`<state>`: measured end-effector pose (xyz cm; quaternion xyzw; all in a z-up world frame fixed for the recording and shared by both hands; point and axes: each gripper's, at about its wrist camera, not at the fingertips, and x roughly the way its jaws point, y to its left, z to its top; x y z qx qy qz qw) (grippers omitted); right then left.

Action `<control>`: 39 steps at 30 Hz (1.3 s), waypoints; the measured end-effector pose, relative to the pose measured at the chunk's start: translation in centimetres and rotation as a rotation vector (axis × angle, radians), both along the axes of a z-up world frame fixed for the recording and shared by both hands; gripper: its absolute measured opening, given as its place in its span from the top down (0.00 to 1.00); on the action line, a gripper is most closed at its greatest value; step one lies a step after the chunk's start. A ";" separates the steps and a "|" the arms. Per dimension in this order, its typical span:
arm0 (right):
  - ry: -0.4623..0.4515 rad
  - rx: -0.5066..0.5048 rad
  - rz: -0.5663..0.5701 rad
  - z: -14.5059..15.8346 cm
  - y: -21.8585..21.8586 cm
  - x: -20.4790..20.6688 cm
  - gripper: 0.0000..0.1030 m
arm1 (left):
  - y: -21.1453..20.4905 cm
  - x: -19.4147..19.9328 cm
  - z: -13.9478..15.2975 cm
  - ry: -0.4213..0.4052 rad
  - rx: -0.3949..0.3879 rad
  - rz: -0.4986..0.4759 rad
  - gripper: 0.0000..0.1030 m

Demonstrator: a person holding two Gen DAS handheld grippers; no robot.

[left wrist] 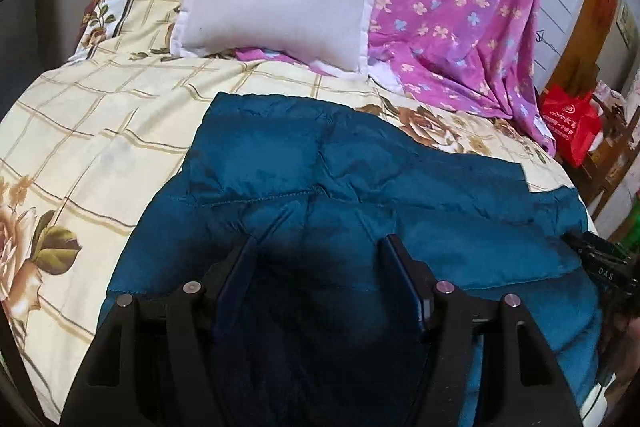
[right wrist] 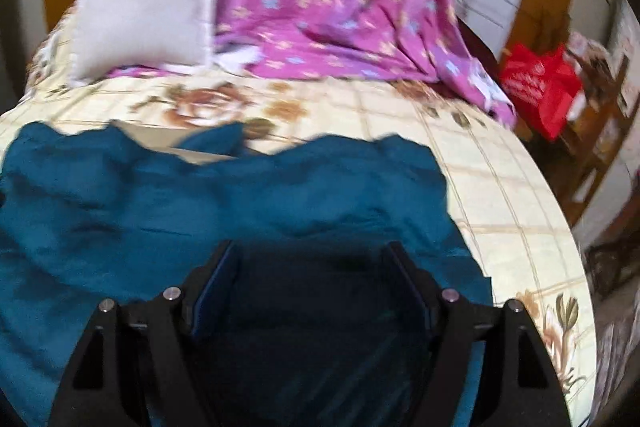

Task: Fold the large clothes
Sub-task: 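Release the hem and press the folded jacket flat with both tools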

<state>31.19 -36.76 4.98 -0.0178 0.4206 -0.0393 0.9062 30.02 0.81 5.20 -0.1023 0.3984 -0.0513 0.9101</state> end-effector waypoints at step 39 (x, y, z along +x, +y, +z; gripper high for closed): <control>-0.105 0.131 -0.132 2.9 -5.3 -10.3 0.14 | 1.6 -6.3 2.1 -0.052 0.120 0.040 0.48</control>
